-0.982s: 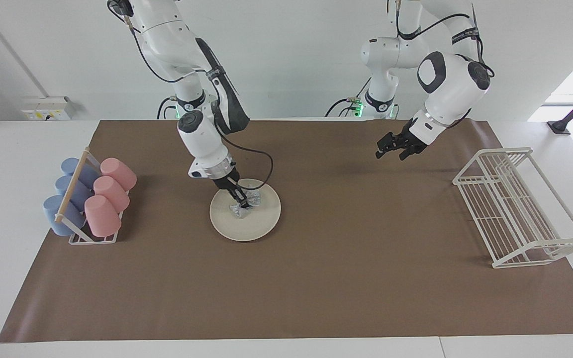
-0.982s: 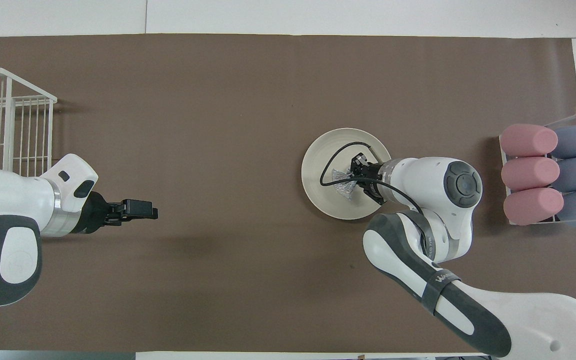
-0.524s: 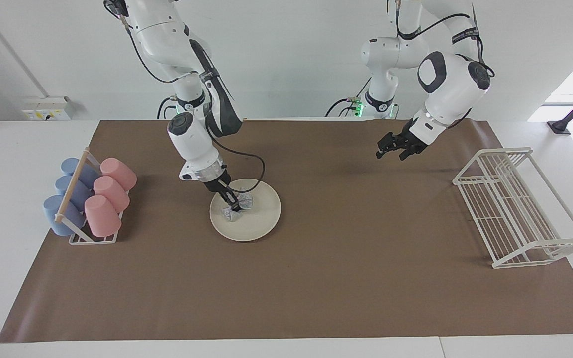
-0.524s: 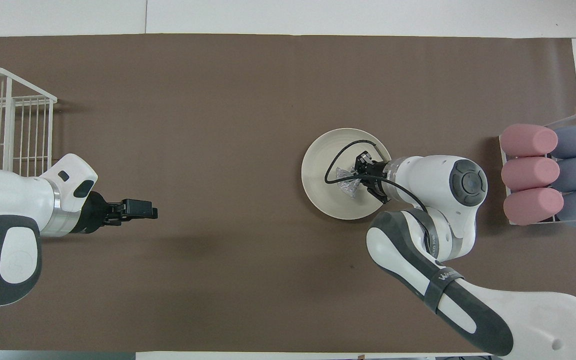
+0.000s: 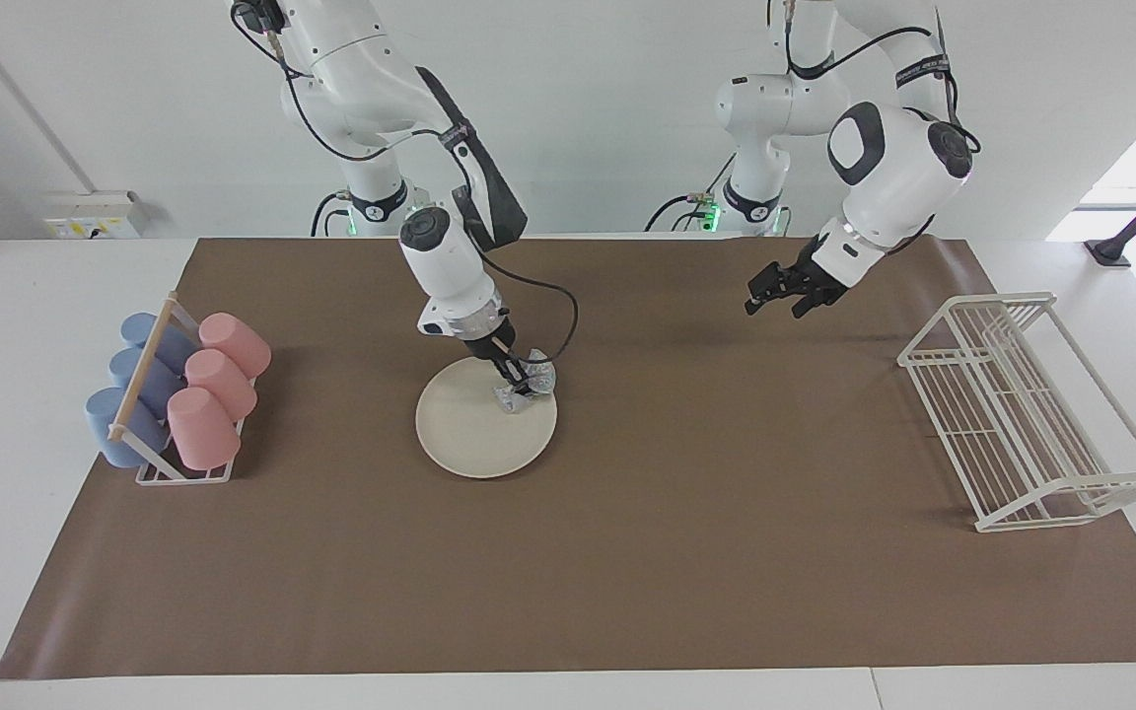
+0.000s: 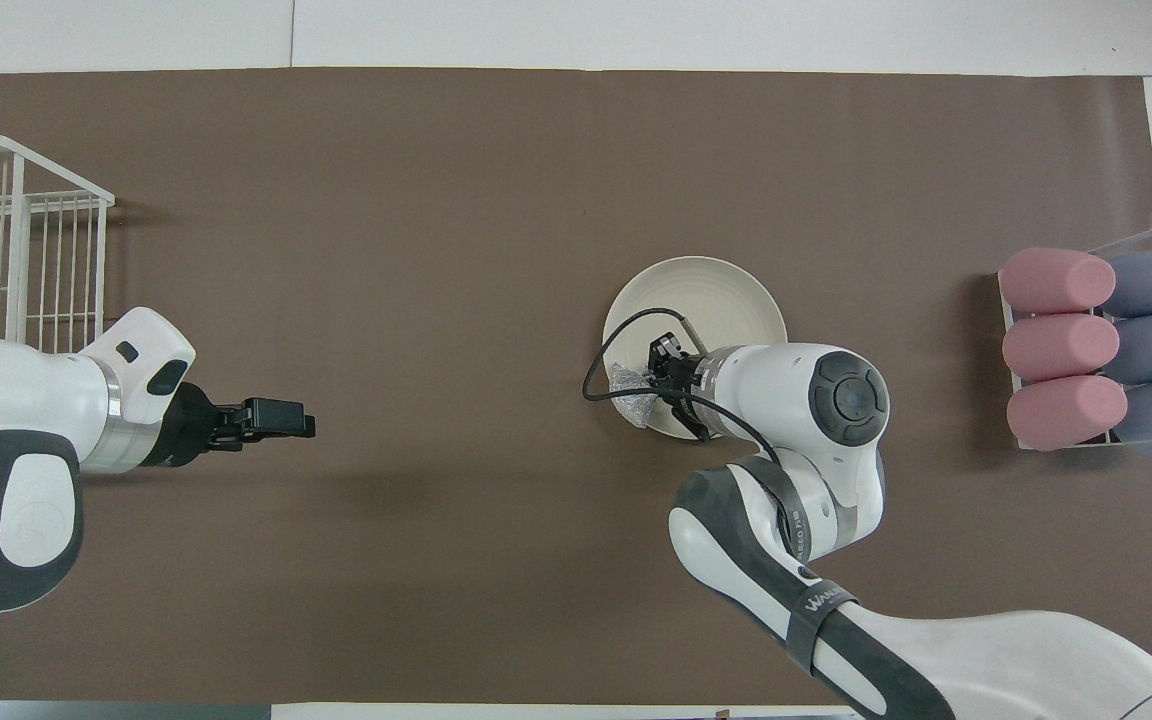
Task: Wipe plate with sponge
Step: 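Rub the scrubber around the plate surface with the right gripper, then bring the scrubber back to the left gripper with the right gripper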
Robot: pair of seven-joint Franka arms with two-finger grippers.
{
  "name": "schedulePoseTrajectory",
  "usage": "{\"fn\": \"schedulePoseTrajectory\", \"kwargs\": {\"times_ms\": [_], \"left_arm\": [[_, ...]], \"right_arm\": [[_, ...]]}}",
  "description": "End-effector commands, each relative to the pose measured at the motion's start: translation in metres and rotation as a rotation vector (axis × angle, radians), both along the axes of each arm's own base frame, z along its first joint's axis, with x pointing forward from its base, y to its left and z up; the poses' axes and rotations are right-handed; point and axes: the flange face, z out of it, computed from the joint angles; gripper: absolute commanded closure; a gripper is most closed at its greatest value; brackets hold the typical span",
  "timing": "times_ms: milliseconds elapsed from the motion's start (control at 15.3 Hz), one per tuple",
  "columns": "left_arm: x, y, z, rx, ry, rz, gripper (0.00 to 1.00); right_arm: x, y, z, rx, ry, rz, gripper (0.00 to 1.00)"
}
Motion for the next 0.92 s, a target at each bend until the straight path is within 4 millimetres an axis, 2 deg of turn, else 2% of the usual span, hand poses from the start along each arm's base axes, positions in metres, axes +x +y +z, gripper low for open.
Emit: {"fn": "schedulePoseTrajectory", "kwargs": {"times_ms": [0, 327, 393, 524, 589, 720, 851], "left_arm": [[0.003, 0.002, 0.002, 0.020, -0.011, 0.011, 0.00], [0.003, 0.001, 0.002, 0.011, -0.006, 0.016, 0.00], [0.002, -0.002, 0.004, -0.005, -0.003, 0.021, 0.00], [-0.001, -0.012, 0.009, -0.161, 0.039, 0.098, 0.00], [-0.001, -0.016, 0.016, -0.259, 0.063, 0.139, 0.00], [-0.001, -0.027, 0.039, -0.401, 0.123, 0.142, 0.00], [-0.002, -0.034, 0.049, -0.537, 0.157, 0.145, 0.00]], "right_arm": [[0.009, 0.000, 0.017, 0.018, 0.005, -0.062, 1.00], [0.016, 0.038, 0.110, -0.010, 0.084, -0.130, 1.00], [0.014, 0.052, 0.126, -0.042, 0.082, -0.125, 1.00], [0.009, 0.083, 0.160, -0.127, 0.057, -0.145, 1.00], [0.000, 0.106, 0.173, -0.154, 0.042, -0.157, 1.00], [-0.003, 0.134, 0.193, -0.134, 0.057, -0.236, 1.00], [-0.010, 0.157, 0.205, -0.095, 0.065, -0.301, 1.00]]}}
